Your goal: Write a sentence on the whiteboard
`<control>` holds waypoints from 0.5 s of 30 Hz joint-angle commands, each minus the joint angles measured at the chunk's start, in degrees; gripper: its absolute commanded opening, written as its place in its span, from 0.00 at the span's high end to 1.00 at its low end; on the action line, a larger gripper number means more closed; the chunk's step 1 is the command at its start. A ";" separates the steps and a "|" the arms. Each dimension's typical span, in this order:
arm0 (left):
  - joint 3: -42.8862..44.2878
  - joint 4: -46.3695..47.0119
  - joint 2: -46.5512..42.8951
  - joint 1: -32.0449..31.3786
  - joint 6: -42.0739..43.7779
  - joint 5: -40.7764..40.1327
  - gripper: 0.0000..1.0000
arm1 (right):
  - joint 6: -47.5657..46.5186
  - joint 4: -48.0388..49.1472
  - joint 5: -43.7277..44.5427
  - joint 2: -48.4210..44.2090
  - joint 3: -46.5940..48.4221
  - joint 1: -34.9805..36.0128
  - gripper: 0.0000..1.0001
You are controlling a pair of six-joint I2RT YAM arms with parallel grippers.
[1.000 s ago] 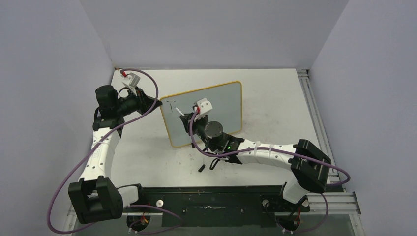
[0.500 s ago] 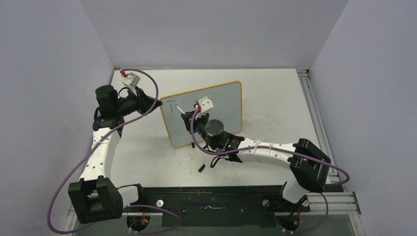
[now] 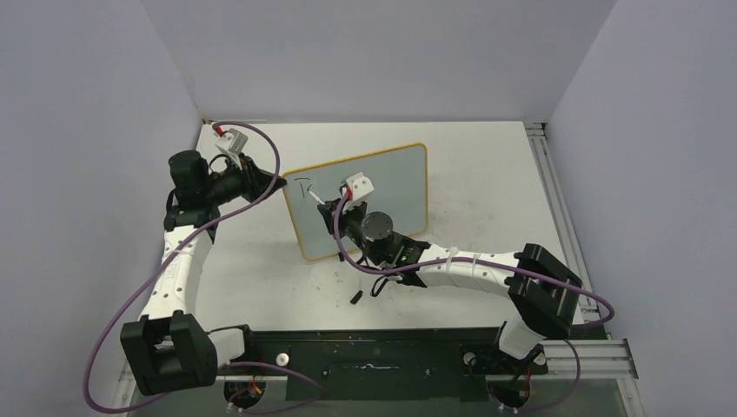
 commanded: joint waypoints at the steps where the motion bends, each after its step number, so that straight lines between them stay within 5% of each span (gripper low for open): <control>1: 0.45 0.33 -0.53 0.61 0.52 0.61 1.00 | 0.24 0.90 1.46 -0.61 0.28 -0.48 0.95; 15: 0.43 0.33 -0.57 0.73 0.56 0.61 1.00 | -0.22 1.48 4.13 -2.91 -1.00 -0.50 0.95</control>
